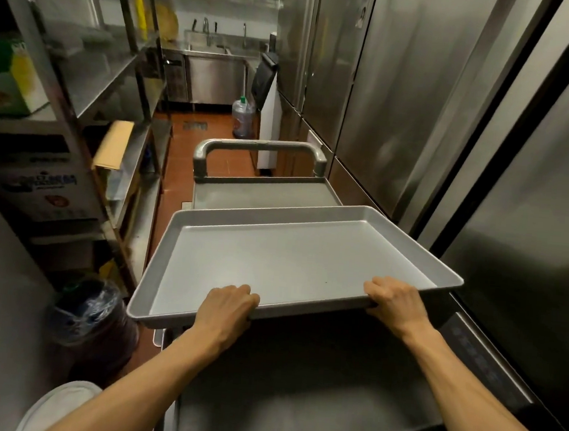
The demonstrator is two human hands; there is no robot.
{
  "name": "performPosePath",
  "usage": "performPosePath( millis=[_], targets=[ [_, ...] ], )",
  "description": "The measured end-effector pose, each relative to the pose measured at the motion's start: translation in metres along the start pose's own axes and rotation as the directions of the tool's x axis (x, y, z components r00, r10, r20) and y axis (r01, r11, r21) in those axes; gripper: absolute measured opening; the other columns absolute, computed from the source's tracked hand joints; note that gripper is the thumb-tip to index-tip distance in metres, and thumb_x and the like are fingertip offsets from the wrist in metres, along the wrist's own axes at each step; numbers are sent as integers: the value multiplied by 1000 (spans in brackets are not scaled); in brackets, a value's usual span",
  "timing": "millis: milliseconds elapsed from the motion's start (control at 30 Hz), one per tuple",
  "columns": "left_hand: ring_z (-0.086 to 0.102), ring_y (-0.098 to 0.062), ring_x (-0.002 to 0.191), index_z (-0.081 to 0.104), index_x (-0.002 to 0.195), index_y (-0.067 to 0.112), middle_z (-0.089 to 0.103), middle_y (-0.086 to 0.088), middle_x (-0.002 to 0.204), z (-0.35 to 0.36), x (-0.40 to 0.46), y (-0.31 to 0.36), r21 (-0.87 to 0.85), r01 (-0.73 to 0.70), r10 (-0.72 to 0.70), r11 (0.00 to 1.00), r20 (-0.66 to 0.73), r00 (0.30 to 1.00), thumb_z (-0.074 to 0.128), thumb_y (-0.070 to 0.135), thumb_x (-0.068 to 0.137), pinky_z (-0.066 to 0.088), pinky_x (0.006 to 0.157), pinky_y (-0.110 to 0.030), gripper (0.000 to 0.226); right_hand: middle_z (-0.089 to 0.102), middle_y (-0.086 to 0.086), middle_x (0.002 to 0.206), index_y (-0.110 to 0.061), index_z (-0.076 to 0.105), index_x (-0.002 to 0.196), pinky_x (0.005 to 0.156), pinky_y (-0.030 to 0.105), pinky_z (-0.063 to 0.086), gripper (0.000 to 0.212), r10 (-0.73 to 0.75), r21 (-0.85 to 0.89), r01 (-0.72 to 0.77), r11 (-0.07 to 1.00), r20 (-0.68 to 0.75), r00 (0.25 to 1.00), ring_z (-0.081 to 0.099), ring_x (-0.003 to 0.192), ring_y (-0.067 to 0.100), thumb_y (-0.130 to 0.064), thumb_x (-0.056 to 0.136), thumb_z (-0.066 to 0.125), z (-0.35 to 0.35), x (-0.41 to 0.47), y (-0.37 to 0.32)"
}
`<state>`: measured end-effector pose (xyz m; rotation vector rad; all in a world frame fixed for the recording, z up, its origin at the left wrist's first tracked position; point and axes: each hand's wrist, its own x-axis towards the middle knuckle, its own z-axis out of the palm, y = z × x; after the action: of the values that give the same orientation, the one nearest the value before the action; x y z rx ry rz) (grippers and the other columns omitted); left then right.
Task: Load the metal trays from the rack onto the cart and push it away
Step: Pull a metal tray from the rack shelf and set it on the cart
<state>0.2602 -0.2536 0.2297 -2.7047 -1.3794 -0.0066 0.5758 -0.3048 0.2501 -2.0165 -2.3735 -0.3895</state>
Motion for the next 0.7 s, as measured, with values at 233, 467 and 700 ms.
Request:
performPosePath(
  millis=[233, 467, 700],
  targets=[
    [59, -25, 84, 54, 103, 13, 60, -9, 102, 32, -8, 6, -44, -36, 39, 998, 66, 997, 53, 39, 94, 36, 64, -33, 28, 63, 8, 96, -11, 60, 91, 75, 36, 46, 25, -53, 37, 48, 998, 138, 989, 58, 90, 27, -35, 86, 65, 26, 15, -5],
    [60, -28, 84, 55, 98, 14, 61, -8, 99, 42, -2, -18, -39, -18, 19, 999, 39, 999, 56, 42, 91, 35, 60, -35, 29, 63, 9, 94, -10, 62, 90, 69, 37, 45, 23, 17, 151, -40, 988, 151, 988, 58, 91, 30, -31, 84, 69, 48, 25, -21],
    [58, -30, 86, 52, 97, 14, 59, -7, 99, 75, 0, -14, -37, -5, 7, 999, 60, 998, 47, 51, 92, 32, 59, -36, 38, 59, 10, 98, -8, 59, 92, 74, 41, 43, 22, 6, 187, -49, 981, 224, 975, 54, 93, 30, -30, 90, 62, 64, 23, -23]
  ],
)
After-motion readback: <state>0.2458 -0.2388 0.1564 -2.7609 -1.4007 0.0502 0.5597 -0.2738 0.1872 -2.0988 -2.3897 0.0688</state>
